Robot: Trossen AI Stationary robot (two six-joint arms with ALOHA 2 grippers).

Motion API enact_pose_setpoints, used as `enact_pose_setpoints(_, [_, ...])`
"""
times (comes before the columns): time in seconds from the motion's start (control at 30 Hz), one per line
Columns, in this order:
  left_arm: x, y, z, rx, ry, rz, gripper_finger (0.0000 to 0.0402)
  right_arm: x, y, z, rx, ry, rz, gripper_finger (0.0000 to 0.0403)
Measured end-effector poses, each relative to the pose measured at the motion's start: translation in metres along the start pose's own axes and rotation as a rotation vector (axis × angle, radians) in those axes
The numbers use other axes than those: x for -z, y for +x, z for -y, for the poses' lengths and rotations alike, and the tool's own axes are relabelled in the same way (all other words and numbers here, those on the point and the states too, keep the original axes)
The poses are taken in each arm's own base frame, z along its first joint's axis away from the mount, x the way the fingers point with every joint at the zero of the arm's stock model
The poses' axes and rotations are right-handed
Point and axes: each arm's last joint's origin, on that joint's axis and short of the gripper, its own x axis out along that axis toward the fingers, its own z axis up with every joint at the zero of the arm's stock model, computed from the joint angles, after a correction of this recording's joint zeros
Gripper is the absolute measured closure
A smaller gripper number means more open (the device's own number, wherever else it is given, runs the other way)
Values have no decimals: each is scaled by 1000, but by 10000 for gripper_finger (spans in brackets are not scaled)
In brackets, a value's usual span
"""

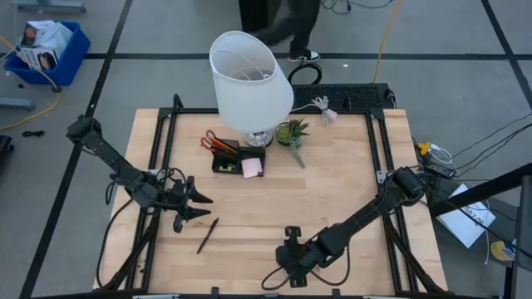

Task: Pick and place office supplies into organizer
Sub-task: Put the black binder clip into the black desk organizer

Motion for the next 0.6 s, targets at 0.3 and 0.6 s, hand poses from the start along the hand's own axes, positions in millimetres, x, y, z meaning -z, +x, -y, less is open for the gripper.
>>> enact_pose_setpoints(0.3, [3,2,0,-8,-6,-19,222,29,15,4,-29,121,-57,247])
enact_pose_setpoints(0.6, [7,5,0,-25,15,-42,222,52,29,4,-151,185,-4,249])
